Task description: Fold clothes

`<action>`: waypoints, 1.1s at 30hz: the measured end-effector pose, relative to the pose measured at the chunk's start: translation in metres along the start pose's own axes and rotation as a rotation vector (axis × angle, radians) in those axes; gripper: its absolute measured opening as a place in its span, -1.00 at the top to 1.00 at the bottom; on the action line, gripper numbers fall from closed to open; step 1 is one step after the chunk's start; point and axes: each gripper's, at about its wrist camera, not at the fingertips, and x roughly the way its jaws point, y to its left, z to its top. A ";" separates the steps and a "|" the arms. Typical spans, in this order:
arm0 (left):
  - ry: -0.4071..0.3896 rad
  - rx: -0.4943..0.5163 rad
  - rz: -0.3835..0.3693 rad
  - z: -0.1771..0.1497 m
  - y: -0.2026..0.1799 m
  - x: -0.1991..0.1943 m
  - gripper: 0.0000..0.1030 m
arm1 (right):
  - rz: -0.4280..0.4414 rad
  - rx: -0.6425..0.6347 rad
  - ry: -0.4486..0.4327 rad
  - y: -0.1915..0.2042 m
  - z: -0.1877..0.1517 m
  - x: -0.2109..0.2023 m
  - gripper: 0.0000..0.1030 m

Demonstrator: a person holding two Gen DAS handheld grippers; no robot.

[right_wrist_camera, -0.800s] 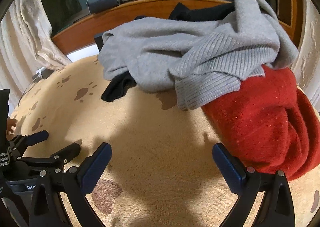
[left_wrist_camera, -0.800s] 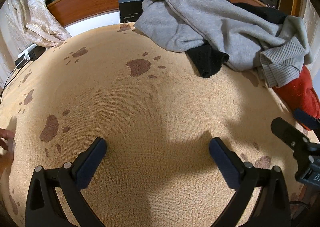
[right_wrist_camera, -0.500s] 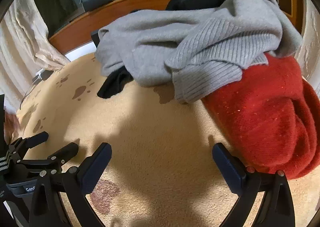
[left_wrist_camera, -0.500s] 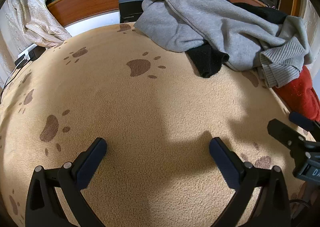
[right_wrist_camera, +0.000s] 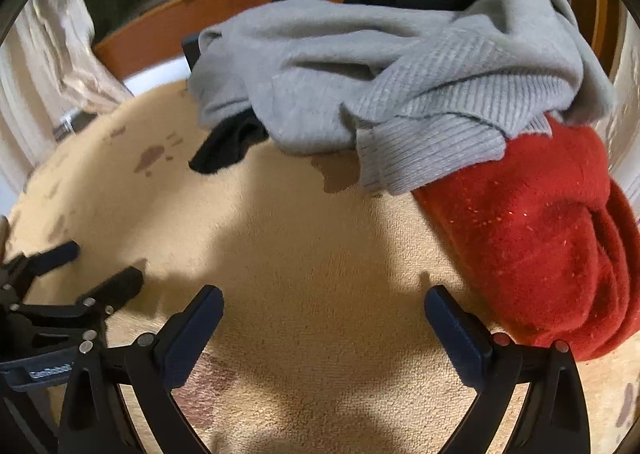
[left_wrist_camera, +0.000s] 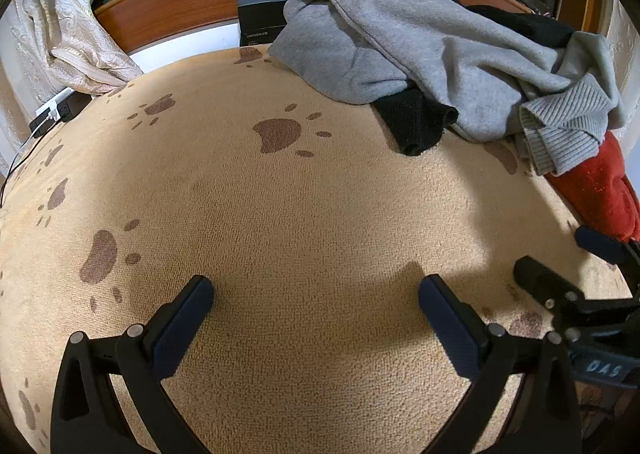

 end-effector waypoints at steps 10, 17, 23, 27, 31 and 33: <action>-0.023 0.002 0.023 0.000 0.001 -0.001 -1.00 | -0.029 -0.018 0.016 0.002 -0.002 0.001 -0.99; 0.009 -0.035 0.003 0.002 0.000 0.001 -1.00 | -0.046 -0.018 0.020 0.008 0.001 0.003 -0.99; -0.151 -0.016 0.099 0.013 -0.003 -0.030 -1.00 | -0.050 -0.023 0.019 0.010 0.002 0.005 -0.99; -0.319 0.039 0.103 0.037 -0.012 -0.067 -1.00 | -0.054 0.027 0.001 0.004 0.003 0.002 -0.99; -0.373 -0.026 0.022 0.062 -0.004 -0.088 -1.00 | -0.041 0.130 -0.096 -0.021 0.007 -0.016 -0.99; -0.375 -0.053 0.004 0.073 -0.003 -0.097 -1.00 | -0.024 0.174 -0.181 -0.024 0.007 -0.033 -0.99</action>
